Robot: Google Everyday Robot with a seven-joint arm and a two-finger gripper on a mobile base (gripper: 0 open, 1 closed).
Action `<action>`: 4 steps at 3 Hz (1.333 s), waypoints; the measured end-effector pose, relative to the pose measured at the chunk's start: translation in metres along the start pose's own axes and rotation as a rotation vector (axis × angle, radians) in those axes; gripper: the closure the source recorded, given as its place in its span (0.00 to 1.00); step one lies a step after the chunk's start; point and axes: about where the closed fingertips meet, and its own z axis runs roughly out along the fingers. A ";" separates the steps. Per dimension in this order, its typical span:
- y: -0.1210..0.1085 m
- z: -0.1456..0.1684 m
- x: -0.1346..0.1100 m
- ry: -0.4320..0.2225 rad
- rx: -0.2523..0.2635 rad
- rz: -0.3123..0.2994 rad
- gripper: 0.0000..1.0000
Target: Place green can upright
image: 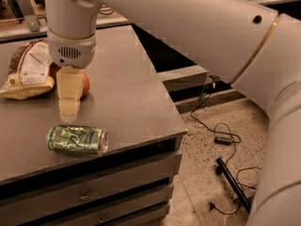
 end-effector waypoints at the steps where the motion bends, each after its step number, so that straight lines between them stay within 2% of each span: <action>1: 0.002 0.000 -0.002 0.004 -0.004 0.003 0.00; 2: 0.024 0.000 -0.026 0.031 -0.036 0.034 0.00; 3: 0.043 0.003 -0.035 0.046 -0.050 0.066 0.00; 4: 0.058 0.010 -0.035 0.078 -0.016 0.069 0.00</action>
Offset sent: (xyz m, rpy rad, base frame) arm -0.0421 0.0310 0.0079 -0.0912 0.0842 -0.0256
